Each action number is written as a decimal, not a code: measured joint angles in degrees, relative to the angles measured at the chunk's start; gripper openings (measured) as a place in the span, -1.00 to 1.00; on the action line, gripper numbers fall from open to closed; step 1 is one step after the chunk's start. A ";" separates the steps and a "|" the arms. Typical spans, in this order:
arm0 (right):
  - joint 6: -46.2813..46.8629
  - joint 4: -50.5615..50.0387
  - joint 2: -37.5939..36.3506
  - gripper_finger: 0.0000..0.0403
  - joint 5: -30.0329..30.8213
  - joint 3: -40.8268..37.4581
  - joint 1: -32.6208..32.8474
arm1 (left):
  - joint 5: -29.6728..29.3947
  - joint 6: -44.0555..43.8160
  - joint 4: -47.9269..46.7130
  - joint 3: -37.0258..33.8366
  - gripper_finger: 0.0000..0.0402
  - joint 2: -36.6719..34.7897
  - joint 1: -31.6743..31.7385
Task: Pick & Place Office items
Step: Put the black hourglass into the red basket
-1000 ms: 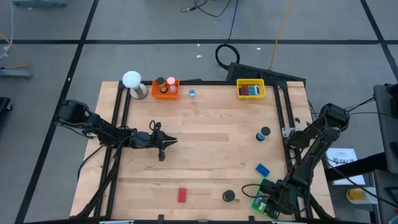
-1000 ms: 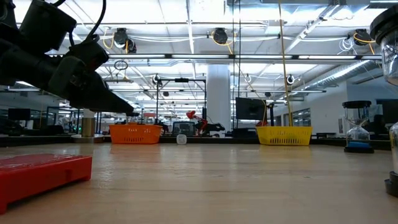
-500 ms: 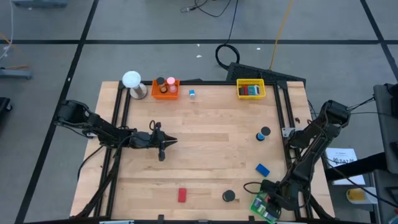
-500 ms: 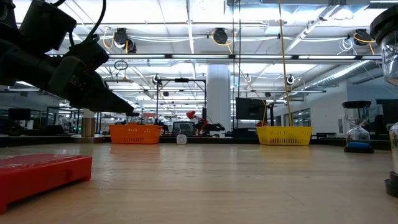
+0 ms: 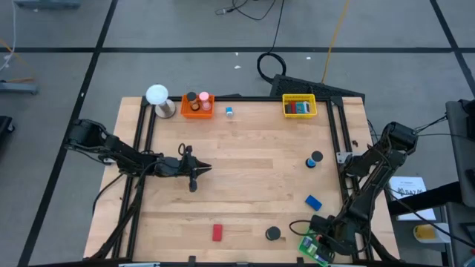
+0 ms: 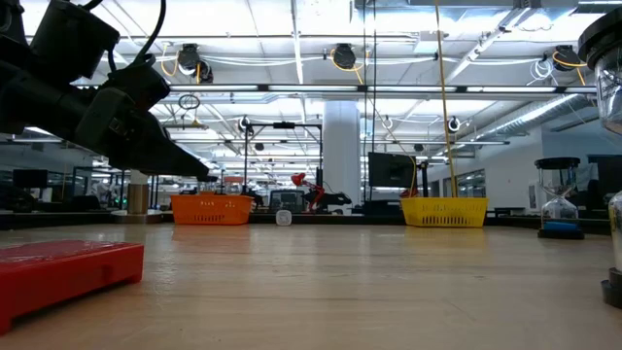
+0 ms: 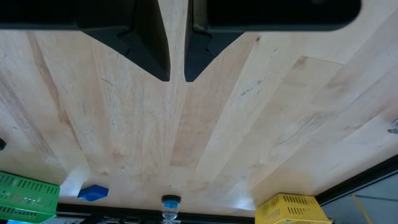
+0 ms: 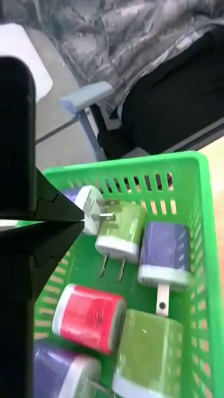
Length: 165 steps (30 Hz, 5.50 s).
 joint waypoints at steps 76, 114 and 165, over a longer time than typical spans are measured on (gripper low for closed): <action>-14.31 -68.25 -15.26 -0.34 27.59 8.51 -34.76 | -0.63 1.73 2.93 0.07 -0.96 -0.02 1.60; -29.65 -55.79 -15.26 0.33 22.25 -2.39 -50.61 | -0.62 2.19 2.76 0.07 -0.91 0.00 1.60; -93.96 -25.55 41.90 -0.04 1.82 61.05 -68.12 | -4.52 0.72 3.39 -7.91 -0.96 -8.09 9.72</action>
